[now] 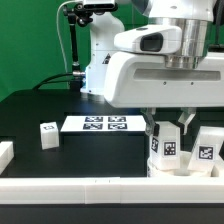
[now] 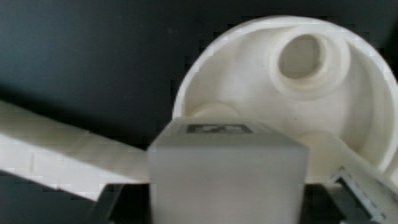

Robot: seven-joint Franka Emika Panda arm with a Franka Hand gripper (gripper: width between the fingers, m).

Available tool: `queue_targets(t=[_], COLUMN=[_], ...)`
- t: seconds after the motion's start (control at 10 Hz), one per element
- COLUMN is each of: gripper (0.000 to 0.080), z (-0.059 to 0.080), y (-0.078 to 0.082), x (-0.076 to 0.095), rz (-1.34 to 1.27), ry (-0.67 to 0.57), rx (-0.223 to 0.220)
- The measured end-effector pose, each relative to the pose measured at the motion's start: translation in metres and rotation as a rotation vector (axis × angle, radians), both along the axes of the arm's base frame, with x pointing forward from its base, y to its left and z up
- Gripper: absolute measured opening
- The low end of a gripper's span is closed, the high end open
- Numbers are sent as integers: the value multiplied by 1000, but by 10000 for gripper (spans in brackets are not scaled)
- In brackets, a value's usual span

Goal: Assemble stool

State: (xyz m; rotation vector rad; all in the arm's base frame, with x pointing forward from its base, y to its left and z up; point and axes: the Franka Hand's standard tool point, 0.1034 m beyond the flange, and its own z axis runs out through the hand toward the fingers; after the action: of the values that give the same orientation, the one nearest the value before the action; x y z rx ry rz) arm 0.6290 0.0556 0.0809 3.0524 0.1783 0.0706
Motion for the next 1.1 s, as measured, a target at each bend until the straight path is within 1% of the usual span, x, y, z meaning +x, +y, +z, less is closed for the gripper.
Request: queue_targets(t=[0.2,0.3,0.4,1.1], gripper=[340,340,340,340], z=[0,-1,-1,-1], y=[1,1,4,7], x=[0,-1,0,0], rz=[-231,-302,-386,-834], ry=[-14,-14,-26,-46], rx=[36,50,56,93])
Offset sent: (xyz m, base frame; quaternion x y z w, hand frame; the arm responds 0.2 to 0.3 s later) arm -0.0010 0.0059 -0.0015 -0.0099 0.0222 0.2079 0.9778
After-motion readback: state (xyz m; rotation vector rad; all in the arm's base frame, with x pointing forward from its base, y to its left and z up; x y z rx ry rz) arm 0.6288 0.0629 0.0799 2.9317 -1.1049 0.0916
